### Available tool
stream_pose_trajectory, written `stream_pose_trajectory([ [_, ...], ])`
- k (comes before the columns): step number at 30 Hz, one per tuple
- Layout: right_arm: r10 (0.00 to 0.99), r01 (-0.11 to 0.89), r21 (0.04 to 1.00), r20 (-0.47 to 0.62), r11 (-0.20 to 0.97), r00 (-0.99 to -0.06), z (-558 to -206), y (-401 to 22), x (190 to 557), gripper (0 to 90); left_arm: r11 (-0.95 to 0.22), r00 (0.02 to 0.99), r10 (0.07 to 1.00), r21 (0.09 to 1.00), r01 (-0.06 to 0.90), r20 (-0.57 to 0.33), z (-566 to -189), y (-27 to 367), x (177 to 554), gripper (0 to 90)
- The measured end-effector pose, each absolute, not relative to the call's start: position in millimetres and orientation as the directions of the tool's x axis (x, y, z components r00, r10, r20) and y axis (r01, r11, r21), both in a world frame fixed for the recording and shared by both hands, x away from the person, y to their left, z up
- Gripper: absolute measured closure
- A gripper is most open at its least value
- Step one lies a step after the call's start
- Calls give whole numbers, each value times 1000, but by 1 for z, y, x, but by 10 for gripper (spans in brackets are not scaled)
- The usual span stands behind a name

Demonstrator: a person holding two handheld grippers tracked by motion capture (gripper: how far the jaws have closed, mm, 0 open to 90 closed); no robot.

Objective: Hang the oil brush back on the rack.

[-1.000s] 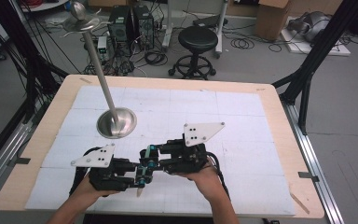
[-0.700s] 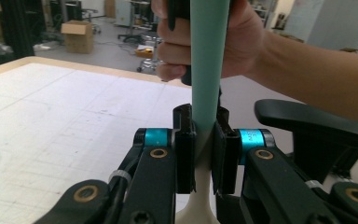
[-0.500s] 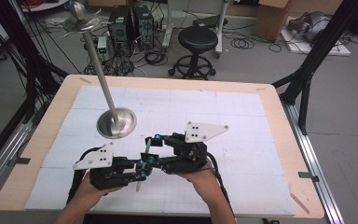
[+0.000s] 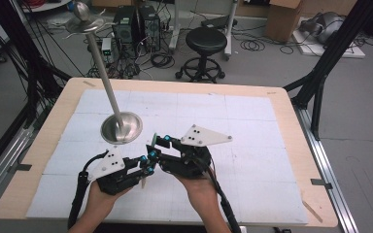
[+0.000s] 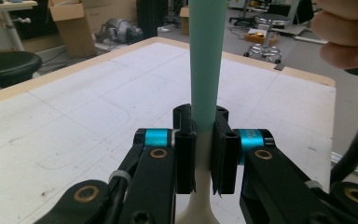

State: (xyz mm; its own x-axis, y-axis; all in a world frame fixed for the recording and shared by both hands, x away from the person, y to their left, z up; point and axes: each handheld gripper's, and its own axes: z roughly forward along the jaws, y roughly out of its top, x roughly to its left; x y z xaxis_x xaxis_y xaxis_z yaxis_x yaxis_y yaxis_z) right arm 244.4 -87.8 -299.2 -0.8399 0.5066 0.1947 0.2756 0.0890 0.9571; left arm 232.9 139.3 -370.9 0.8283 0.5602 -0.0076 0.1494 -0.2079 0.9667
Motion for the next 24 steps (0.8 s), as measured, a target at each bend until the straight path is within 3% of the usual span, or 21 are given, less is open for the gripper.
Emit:
stream_pose_trajectory([
  [4,525,303,950,218,80,-823,-300,-88,246,761,-214,821,570,965,149,-1,-371,138,232,815],
  [11,501,322,945,249,63,-829,-299,-90,245,792,-188,846,532,969,158,-35,-370,140,233,803],
  [13,478,323,944,256,63,-840,-298,-93,246,808,-160,868,492,974,160,-62,-369,144,234,704],
  [18,328,276,958,237,77,-914,-297,-106,252,828,-124,928,348,974,188,-135,-366,153,239,527],
  [24,183,251,965,233,82,-955,-306,-115,265,829,-94,957,240,978,188,-161,-366,154,239,584],
])
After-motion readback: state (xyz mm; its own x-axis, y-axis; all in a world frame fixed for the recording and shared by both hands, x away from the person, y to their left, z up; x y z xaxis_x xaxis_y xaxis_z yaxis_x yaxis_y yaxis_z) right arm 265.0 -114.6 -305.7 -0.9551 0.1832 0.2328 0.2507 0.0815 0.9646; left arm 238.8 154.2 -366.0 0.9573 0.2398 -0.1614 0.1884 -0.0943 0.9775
